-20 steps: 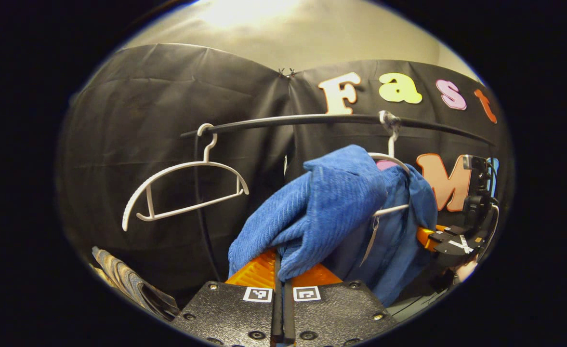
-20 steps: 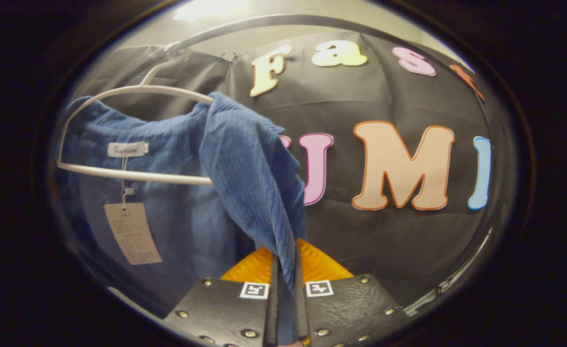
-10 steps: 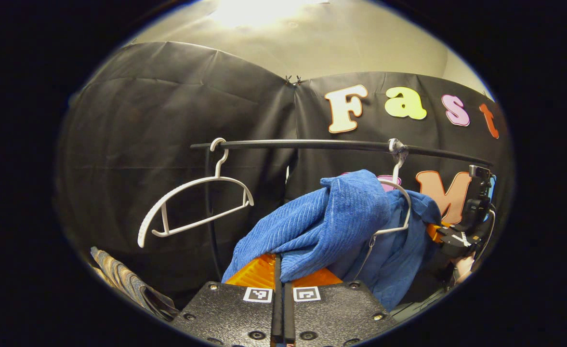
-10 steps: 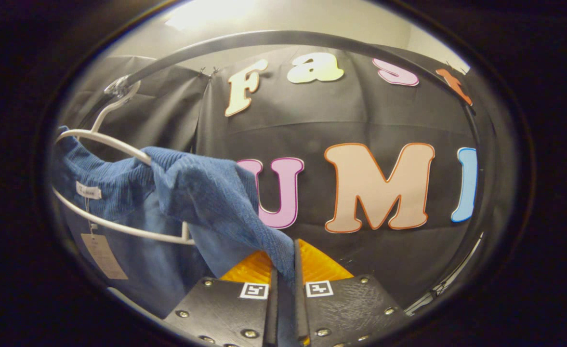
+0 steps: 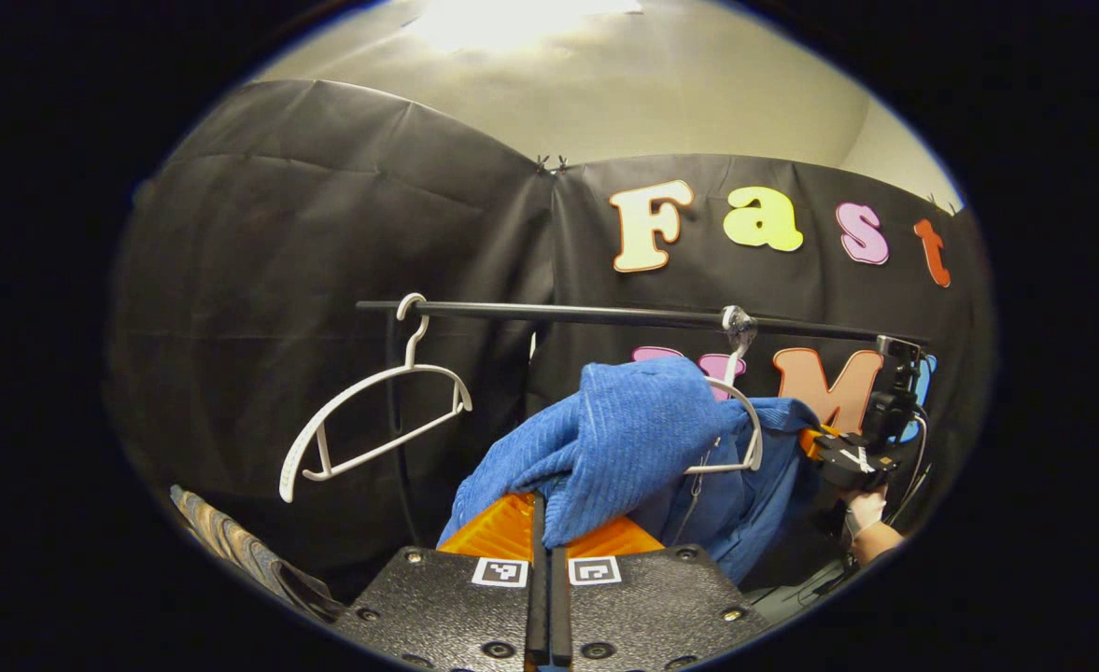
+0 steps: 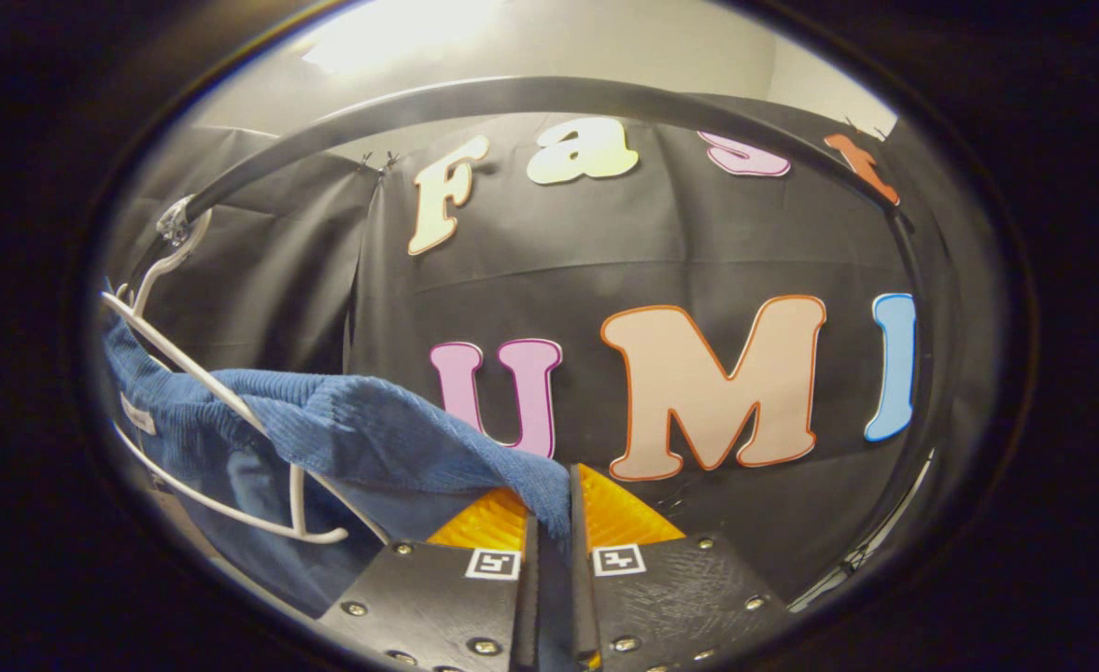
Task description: Grasp the clothes on the hanger with both hands and then place them into the laundry hamper below.
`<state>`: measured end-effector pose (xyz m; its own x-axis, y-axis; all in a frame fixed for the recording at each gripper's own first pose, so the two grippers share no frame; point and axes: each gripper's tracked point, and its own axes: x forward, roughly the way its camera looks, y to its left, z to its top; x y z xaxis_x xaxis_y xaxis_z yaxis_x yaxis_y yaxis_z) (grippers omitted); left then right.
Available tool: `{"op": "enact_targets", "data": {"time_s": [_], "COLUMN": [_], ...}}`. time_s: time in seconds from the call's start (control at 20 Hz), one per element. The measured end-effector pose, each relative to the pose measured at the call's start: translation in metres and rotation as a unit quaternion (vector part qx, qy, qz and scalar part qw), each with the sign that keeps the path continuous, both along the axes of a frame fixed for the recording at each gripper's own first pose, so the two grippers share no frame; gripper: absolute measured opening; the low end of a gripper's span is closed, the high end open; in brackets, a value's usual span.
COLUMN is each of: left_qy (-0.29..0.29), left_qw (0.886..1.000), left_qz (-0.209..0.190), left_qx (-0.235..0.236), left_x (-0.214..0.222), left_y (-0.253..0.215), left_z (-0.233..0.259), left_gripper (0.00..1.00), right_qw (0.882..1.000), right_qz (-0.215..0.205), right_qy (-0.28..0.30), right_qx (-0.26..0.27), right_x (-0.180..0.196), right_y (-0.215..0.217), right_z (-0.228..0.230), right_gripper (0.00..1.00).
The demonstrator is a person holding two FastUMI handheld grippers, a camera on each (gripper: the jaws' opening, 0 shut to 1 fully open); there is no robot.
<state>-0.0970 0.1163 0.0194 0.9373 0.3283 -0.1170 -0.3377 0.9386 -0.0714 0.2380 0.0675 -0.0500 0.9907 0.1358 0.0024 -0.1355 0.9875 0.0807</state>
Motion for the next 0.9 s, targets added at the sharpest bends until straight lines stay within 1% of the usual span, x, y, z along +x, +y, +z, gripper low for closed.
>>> {"op": "enact_targets", "data": {"time_s": [0.05, 0.1, 0.15, 0.2, 0.25, 0.3, 0.4, 0.45, 0.55, 0.65, 0.7, 0.9], "left_qy": [0.000, -0.004, -0.014, -0.023, -0.033, -0.043, -0.048, -0.048, -0.050, -0.044, -0.044, -0.039], "left_qw": [1.000, 1.000, 0.999, 0.999, 0.998, 0.998, 0.999, 0.999, 0.999, 0.998, 0.998, 0.997], "left_qz": [-0.008, -0.018, -0.023, -0.026, -0.026, -0.025, -0.013, -0.003, 0.012, 0.029, 0.037, 0.054], "left_qx": [0.000, -0.008, -0.017, -0.029, -0.037, -0.038, -0.019, -0.006, 0.012, 0.020, 0.023, 0.025], "left_x": [0.000, 0.000, -0.001, -0.001, -0.002, -0.004, -0.006, -0.009, -0.013, -0.017, -0.017, -0.012], "left_y": [-0.004, -0.008, -0.011, -0.012, -0.010, -0.008, 0.008, 0.017, 0.031, 0.045, 0.053, 0.077], "left_z": [0.004, 0.009, 0.016, 0.024, 0.032, 0.040, 0.050, 0.052, 0.059, 0.058, 0.059, 0.051], "left_gripper": [0.03, 0.00, 0.00, 0.03, 0.00, 0.02, 0.00, 0.02, 0.02, 0.00, 0.02, 0.02], "right_qw": [1.000, 1.000, 1.000, 1.000, 1.000, 1.000, 1.000, 1.000, 1.000, 1.000, 1.000, 1.000], "right_qz": [0.001, 0.001, 0.002, 0.002, 0.002, 0.002, 0.005, 0.006, 0.008, 0.012, 0.014, 0.018], "right_qy": [-0.001, -0.001, -0.002, -0.004, -0.007, -0.012, -0.011, -0.010, -0.009, -0.005, -0.005, -0.002], "right_qx": [0.000, -0.002, -0.005, -0.008, -0.011, -0.011, -0.005, -0.004, -0.005, -0.004, -0.005, -0.002], "right_x": [0.000, 0.001, 0.003, 0.003, 0.004, 0.006, 0.008, 0.009, 0.012, 0.014, 0.015, 0.018], "right_y": [0.000, 0.000, 0.001, 0.002, 0.002, 0.003, 0.005, 0.007, 0.007, 0.010, 0.011, 0.014], "right_z": [-0.001, -0.001, 0.000, 0.001, 0.004, 0.007, 0.009, 0.008, 0.007, 0.004, 0.003, 0.001], "right_gripper": [0.14, 0.14, 0.14, 0.14, 0.14, 0.14, 0.14, 0.14, 0.14, 0.14, 0.14, 0.14]}}
